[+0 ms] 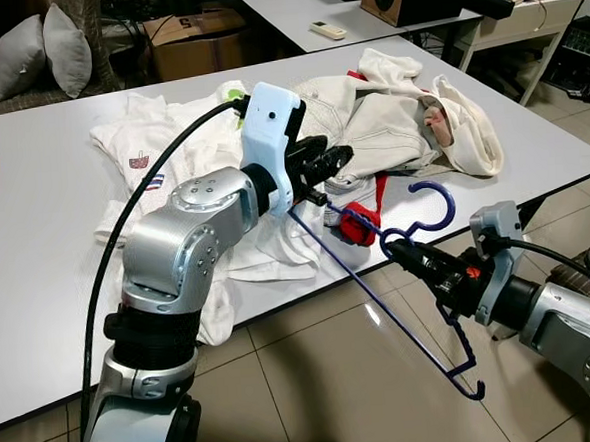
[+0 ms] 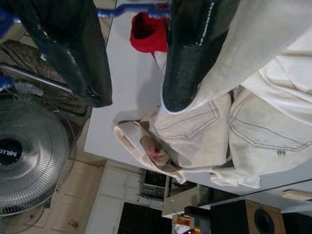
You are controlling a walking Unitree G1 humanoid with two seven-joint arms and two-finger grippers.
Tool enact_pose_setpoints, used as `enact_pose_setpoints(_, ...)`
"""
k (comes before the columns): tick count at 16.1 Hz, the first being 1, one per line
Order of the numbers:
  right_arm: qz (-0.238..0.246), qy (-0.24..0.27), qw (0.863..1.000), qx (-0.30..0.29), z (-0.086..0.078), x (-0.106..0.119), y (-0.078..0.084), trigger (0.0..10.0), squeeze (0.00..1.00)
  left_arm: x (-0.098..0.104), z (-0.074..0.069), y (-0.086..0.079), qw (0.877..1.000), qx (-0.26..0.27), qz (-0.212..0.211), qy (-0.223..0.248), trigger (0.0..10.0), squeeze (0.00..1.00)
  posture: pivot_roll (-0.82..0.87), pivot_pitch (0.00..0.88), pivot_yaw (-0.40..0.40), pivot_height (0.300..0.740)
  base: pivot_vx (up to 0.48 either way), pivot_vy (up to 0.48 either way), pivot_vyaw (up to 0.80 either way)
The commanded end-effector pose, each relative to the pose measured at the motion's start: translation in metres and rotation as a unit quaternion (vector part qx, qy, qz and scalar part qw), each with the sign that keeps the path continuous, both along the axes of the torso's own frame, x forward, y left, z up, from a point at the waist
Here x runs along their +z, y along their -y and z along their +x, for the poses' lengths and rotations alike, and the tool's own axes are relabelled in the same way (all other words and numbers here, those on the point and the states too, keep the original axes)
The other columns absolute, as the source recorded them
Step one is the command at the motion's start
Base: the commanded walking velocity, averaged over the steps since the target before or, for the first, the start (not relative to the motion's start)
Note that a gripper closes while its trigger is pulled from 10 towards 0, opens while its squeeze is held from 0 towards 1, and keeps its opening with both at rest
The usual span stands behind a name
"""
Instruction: Hang hanger
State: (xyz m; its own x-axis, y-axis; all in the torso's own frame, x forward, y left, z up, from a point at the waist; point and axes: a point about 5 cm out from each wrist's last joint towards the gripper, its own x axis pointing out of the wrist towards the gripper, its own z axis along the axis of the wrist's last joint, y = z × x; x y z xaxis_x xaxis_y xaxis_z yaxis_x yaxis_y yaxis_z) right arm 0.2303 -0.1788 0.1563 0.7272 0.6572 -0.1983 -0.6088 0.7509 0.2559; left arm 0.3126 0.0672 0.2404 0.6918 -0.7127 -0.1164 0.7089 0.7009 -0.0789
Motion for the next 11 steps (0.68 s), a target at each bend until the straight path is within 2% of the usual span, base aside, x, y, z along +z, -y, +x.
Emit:
enact_pose_setpoints(1,0.000,0.010,1.000,-0.016,0.003,0.003,0.005,10.0,0.00,0.000,-0.001,-0.005,1.000,0.008,0.020,0.006,10.0,1.00,-0.03,0.000,-0.016,0.740,0.000,0.000,0.00)
enact_pose_setpoints(2,-0.001,0.011,1.000,-0.017,0.003,0.003,0.005,10.0,0.00,-0.001,-0.001,-0.008,0.999,0.015,0.029,0.010,10.0,1.00,-0.03,0.000,-0.015,0.740,0.000,0.000,0.00)
enact_pose_setpoints(4,-0.001,0.014,1.000,-0.018,0.004,0.003,0.006,10.0,0.00,-0.002,0.003,-0.021,0.995,0.055,0.075,0.037,10.0,1.00,-0.03,0.000,-0.016,0.740,0.000,0.000,0.00)
enact_pose_setpoints(5,0.001,0.016,1.000,-0.018,0.004,0.004,0.005,10.0,0.00,-0.003,0.005,-0.028,0.993,0.066,0.082,0.049,10.0,1.00,-0.02,0.000,-0.019,0.740,0.000,0.000,0.00)
enact_pose_setpoints(7,0.004,0.019,1.000,-0.014,0.005,0.006,0.004,10.0,0.00,-0.002,0.006,-0.034,0.995,0.076,0.052,0.039,10.0,0.00,-0.02,0.000,-0.022,0.740,0.000,0.000,0.00)
enact_pose_setpoints(8,0.005,0.020,1.000,-0.011,0.005,0.006,0.003,10.0,0.00,-0.002,0.007,-0.035,0.996,0.082,0.038,0.025,10.0,0.00,-0.02,0.000,-0.023,0.740,0.000,0.000,0.00)
enact_pose_setpoints(9,0.006,0.022,1.000,-0.011,0.006,0.007,0.002,10.0,0.00,-0.004,0.007,-0.037,0.994,0.086,0.060,0.036,10.0,0.00,-0.02,0.000,-0.023,0.740,0.000,0.000,0.00)
enact_pose_setpoints(11,0.009,0.024,1.000,-0.010,0.006,0.009,0.002,10.0,0.00,-0.015,0.007,-0.046,0.985,0.077,0.142,0.068,10.0,0.00,-0.02,0.000,-0.024,0.740,0.000,0.000,0.00)
